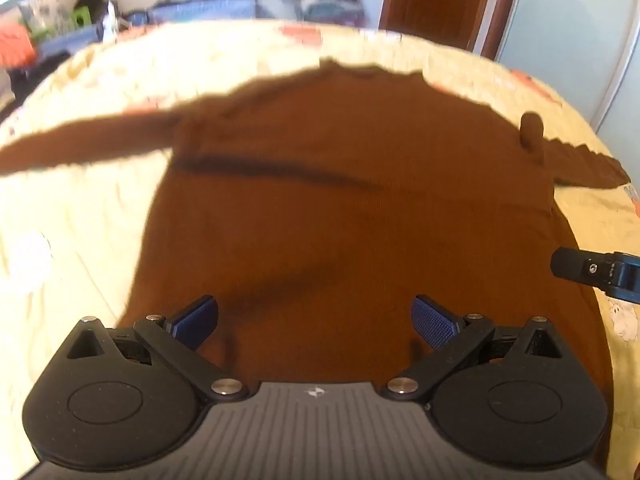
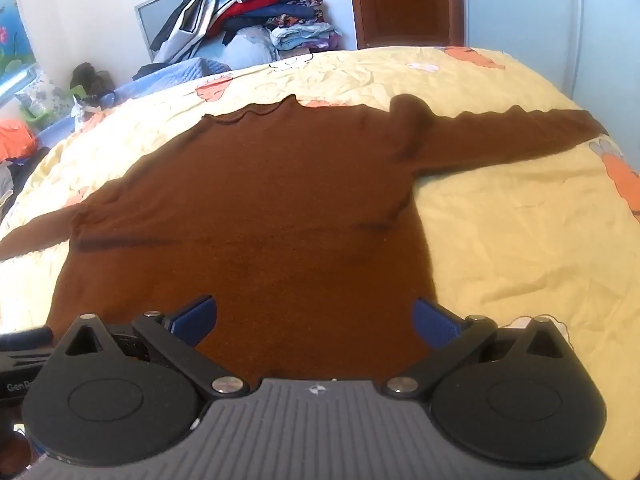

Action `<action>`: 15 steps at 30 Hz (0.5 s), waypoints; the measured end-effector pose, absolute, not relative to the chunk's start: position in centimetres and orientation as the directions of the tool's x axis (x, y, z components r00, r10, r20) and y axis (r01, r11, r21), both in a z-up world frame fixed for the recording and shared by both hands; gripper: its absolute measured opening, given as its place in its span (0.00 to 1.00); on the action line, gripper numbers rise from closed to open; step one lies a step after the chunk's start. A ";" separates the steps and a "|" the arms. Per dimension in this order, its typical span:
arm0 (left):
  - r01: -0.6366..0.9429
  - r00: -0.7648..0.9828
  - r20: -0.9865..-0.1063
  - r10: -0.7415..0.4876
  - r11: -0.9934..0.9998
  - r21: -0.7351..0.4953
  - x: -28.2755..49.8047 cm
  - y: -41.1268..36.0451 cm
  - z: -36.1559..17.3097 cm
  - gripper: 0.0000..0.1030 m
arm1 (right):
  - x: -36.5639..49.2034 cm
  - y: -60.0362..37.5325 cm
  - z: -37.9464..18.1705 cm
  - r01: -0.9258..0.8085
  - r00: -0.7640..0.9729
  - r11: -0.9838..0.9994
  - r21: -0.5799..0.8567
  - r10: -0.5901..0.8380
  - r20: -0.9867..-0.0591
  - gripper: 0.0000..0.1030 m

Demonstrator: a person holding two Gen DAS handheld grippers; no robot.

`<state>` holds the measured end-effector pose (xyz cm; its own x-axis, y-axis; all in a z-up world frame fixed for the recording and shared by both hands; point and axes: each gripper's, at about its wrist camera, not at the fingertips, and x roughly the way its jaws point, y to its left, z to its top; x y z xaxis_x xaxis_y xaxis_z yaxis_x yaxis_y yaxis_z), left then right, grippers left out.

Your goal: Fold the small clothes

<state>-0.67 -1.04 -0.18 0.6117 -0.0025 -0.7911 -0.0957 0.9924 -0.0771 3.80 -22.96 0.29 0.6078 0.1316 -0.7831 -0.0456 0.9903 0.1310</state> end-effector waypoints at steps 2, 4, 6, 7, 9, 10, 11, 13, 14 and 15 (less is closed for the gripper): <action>-0.092 0.625 -0.780 0.024 0.995 -0.043 -0.7 -1.4 -0.6 1.00 | 4.0 -23.3 0.3 -0.044 0.603 0.990 0.132 0.132 -0.787 1.00; -0.082 0.662 -0.748 0.054 0.997 0.000 -0.9 -2.2 -0.3 1.00 | 4.1 -23.6 0.1 -0.040 0.602 0.991 0.129 0.127 -0.788 1.00; -0.070 0.680 -0.733 0.032 0.997 -0.021 -1.0 -2.2 0.0 1.00 | 4.2 -23.8 -0.1 -0.035 0.597 0.991 0.127 0.122 -0.793 1.00; -0.065 0.687 -0.727 0.010 0.997 -0.048 -1.0 -2.0 0.2 1.00 | 4.3 -24.0 -0.2 -0.030 0.593 0.991 0.128 0.120 -0.796 1.00; -0.062 0.706 -0.709 0.001 0.996 -0.061 -1.1 -2.0 0.3 1.00 | 4.3 -24.1 -0.3 -0.029 0.593 0.991 0.131 0.123 -0.796 1.00; -0.071 0.715 -0.699 0.016 0.996 -0.050 -1.1 -1.9 0.4 1.00 | 4.3 -24.1 -0.3 -0.030 0.592 0.991 0.131 0.123 -0.796 1.00; -0.083 0.725 -0.688 0.037 0.996 -0.035 -0.9 -1.9 0.3 1.00 | 4.3 -24.1 -0.4 -0.030 0.591 0.991 0.130 0.122 -0.797 1.00; -0.097 0.736 -0.675 0.057 0.995 -0.021 -0.4 -1.7 -0.3 1.00 | 4.4 -24.2 -0.6 -0.028 0.586 0.991 0.132 0.124 -0.801 1.00; -0.096 0.738 -0.672 0.062 0.995 -0.013 0.2 -1.5 -0.8 1.00 | 4.5 -24.2 -0.8 -0.027 0.584 0.991 0.133 0.123 -0.802 1.00; -0.098 0.735 -0.675 0.073 0.995 0.001 1.0 -1.3 -1.2 1.00 | 4.6 -24.2 -1.1 -0.027 0.582 0.991 0.133 0.124 -0.804 1.00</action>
<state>1.04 -1.32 -1.20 0.7345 0.0729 -0.6747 -0.0979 0.9952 0.0010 4.60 -24.20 -1.08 0.5821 0.1237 -0.8037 -0.0268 0.9907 0.1331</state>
